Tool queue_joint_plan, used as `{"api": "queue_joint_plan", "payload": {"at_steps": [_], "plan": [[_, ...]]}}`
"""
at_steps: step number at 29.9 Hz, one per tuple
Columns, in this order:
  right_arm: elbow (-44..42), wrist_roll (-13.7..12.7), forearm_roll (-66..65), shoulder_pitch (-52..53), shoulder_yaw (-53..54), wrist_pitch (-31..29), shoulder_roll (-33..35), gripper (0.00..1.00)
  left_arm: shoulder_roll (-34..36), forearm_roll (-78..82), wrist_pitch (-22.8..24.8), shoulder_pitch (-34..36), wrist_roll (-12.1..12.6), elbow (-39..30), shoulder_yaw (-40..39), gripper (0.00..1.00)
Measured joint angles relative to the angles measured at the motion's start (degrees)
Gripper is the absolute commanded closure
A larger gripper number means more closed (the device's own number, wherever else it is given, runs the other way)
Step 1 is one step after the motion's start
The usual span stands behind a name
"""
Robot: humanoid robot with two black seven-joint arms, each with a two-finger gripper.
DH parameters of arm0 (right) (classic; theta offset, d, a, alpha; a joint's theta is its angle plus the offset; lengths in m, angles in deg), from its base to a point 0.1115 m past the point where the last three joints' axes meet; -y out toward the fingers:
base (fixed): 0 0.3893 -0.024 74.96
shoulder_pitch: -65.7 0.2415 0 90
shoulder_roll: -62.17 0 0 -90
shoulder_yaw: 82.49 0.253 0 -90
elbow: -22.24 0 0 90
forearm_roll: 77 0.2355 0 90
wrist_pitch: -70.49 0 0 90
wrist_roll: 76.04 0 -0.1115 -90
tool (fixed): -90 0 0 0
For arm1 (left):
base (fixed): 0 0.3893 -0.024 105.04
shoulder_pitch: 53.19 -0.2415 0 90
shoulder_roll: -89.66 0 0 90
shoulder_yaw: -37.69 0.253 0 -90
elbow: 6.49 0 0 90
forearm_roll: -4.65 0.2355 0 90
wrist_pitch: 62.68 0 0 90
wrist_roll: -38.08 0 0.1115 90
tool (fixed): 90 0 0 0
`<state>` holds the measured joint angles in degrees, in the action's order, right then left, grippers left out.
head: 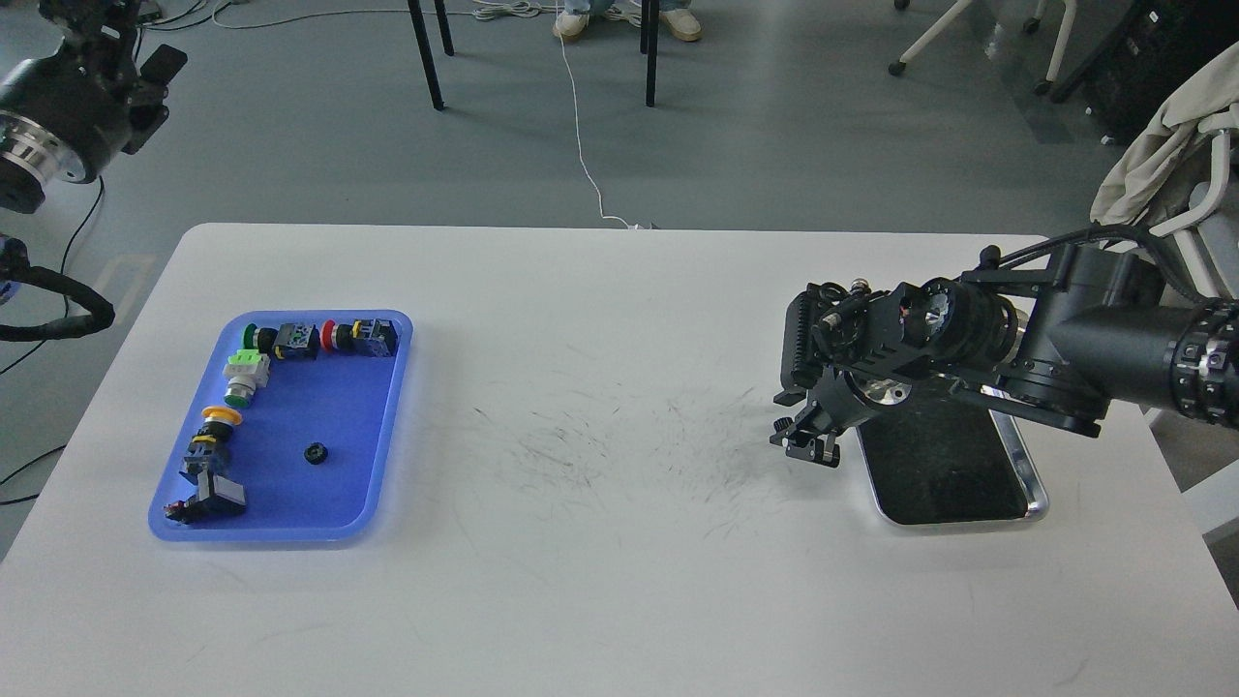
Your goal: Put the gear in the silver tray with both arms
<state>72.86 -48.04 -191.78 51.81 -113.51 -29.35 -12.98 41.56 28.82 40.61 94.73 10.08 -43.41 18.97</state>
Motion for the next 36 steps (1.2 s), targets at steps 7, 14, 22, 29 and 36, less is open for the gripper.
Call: {"api": "queue_joint_plan", "payload": {"at_steps": [7, 14, 22, 29, 36], "plan": [[0.08, 0.00, 0.00, -0.24, 0.00, -0.09, 0.00, 0.68, 0.05, 0.00, -0.07, 0.00, 0.00, 0.87, 0.00, 0.06], [0.18, 0.00, 0.00, -0.43, -0.02, -0.14, 0.00, 0.75, 0.05, 0.08, 0.06, -0.09, 0.00, 1.05, 0.00, 0.06], [0.18, 0.00, 0.00, -0.12, -0.08, -0.19, 0.00, 0.93, 0.03, 0.16, 0.03, -0.09, 0.00, 1.06, 0.09, 0.06], [0.02, 0.00, 0.38, 0.53, -0.09, -0.19, 0.32, 0.99, 0.00, 0.17, 0.03, -0.09, 0.00, 1.06, 0.14, 0.06], [0.44, 0.00, 0.78, 0.58, 2.04, -0.14, 3.07, 0.99, 0.00, 0.17, 0.07, -0.09, 0.00, 1.06, 0.34, 0.06]]}}
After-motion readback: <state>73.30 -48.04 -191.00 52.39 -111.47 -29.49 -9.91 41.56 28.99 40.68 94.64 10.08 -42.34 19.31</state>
